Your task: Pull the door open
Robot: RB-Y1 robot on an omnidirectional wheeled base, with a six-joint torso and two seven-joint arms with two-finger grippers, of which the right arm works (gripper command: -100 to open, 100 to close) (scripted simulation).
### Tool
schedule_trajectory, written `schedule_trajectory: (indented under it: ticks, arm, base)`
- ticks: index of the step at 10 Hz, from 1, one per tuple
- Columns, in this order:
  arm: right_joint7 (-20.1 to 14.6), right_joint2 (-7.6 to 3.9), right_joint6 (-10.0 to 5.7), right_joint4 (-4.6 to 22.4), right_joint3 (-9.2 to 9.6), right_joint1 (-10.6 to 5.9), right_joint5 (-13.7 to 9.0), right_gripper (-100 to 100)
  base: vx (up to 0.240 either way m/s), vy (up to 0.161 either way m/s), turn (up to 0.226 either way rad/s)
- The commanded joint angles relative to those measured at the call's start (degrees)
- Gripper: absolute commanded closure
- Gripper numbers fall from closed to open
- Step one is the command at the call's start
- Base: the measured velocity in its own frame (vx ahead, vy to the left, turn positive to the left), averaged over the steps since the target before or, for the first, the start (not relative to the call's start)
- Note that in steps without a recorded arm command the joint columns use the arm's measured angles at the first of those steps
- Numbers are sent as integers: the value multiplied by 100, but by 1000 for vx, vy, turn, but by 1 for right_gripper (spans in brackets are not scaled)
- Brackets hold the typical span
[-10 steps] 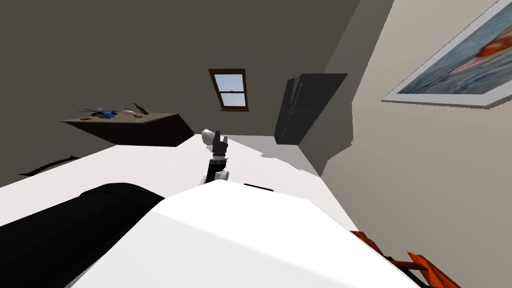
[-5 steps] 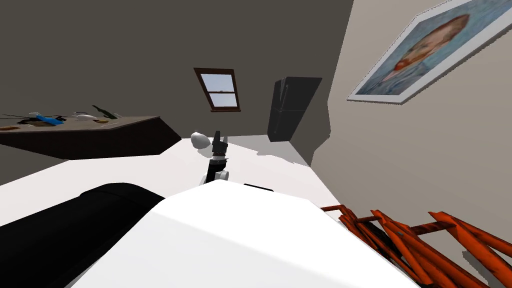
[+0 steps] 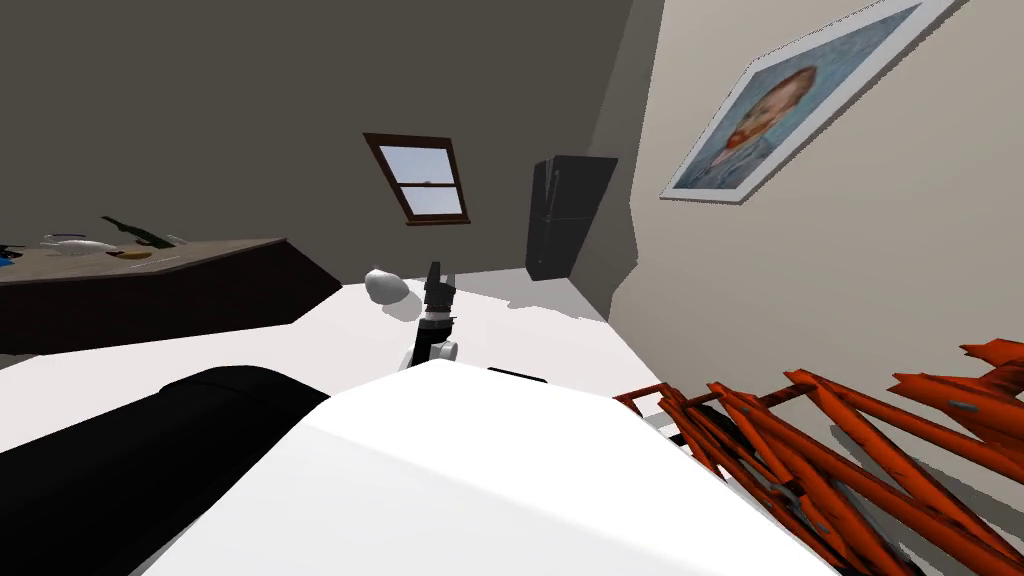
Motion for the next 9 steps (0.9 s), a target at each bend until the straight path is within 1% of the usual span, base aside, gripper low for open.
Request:
schedule_trajectory:
  ticks: [1,3,8,9]
  arm:
    - [68,-27,75,149,33,-23,55,-100]
    - [179,-61,212,311,81,-31,129,-100]
    - [456,-144,552,714,202,-52,316,-100]
    - [484,-153,586,754,214,-54,334,-100]
  base:
    - [-82,29,-232]
    - [-120,41,-367]
    - [-124,37,-296]
    - [-105,32,-254]
